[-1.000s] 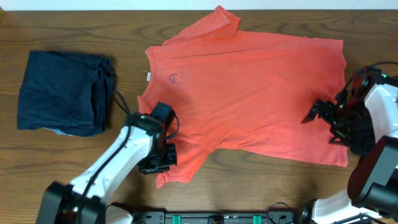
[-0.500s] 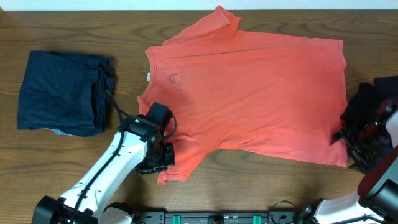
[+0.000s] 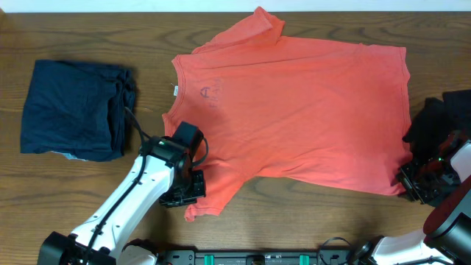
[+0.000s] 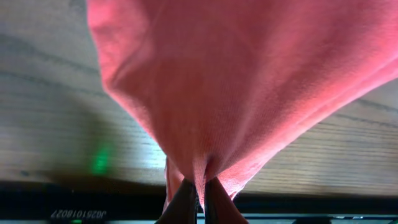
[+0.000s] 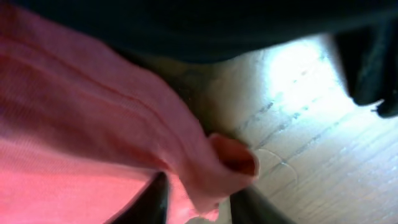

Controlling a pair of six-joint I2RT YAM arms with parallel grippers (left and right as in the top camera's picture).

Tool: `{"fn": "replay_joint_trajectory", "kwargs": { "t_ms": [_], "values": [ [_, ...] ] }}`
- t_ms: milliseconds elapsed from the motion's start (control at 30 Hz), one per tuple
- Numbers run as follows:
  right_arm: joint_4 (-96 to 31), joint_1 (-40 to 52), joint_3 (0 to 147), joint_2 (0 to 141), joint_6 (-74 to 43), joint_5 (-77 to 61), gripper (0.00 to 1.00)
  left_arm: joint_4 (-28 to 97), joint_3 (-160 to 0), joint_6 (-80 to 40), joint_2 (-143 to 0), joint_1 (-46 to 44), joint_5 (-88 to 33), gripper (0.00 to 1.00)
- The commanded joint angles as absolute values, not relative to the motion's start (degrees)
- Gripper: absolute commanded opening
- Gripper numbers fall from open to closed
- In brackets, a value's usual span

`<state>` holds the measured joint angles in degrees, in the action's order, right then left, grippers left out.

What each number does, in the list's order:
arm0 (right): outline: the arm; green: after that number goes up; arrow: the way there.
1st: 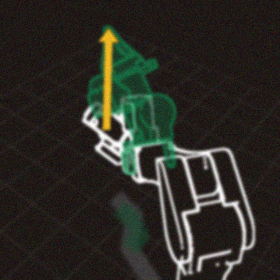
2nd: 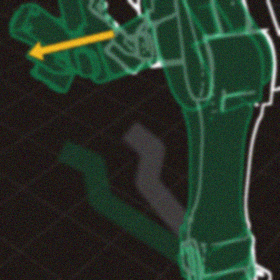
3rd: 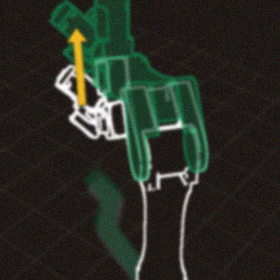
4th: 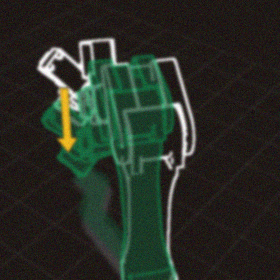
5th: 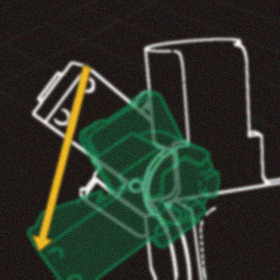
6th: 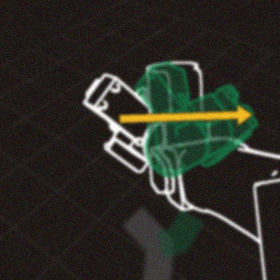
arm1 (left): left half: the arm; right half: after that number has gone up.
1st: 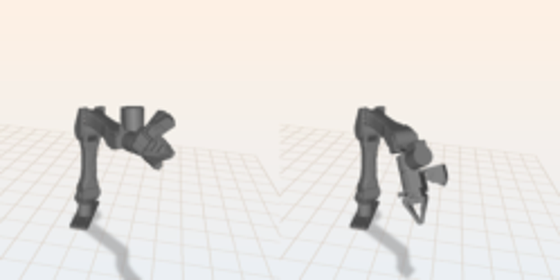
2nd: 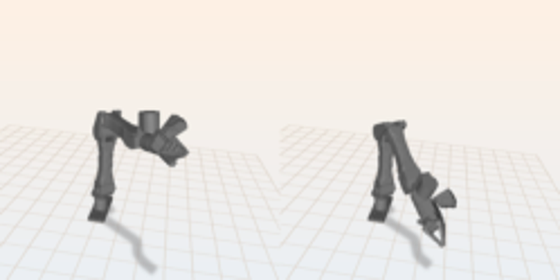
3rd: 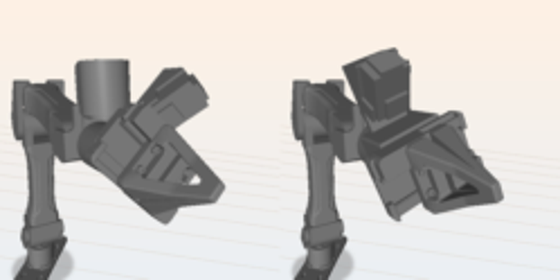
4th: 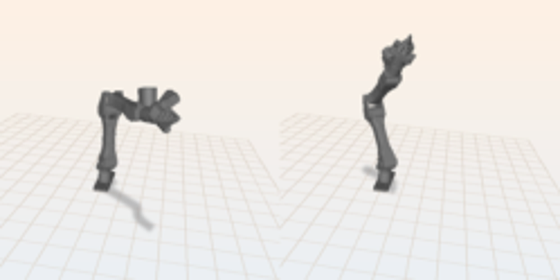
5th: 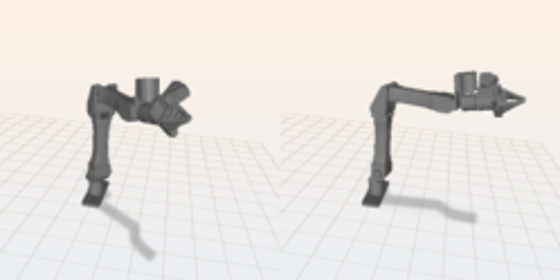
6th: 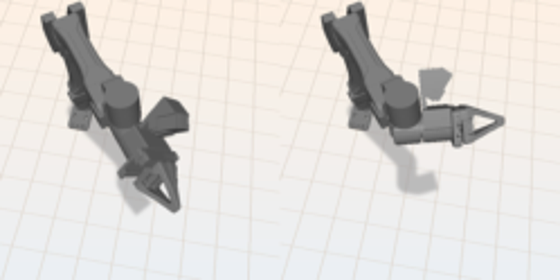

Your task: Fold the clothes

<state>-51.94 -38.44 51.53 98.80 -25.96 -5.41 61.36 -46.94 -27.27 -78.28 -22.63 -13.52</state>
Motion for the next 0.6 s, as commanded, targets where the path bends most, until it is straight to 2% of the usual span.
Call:
{"fn": "replay_joint_trajectory", "kwargs": {
  "t_ms": [0,67,300,567],
  "values": [
    [-52.16,-38.57,51.09,98.24,-26.76,-5.82,0.11,62.39,-49.04,-28.38,-76.64,-20.27,-12.78,0.06],
    [-53.34,-38.57,51.53,97.06,-26.72,-5.82,0.01,62.74,-49.43,-28.36,-75.50,-18.61,-12.78,0.06],
    [-59.35,-38.46,53.95,88.71,-22.59,-6.79,0.01,66.11,-49.80,-28.16,-69.60,-14.41,-12.80,0.06],
    [-70.70,-35.83,61.36,77.95,-18.65,-8.82,0.01,76.47,-52.95,-28.23,-63.55,-14.37,-13.82,0.06]
  ]
}}
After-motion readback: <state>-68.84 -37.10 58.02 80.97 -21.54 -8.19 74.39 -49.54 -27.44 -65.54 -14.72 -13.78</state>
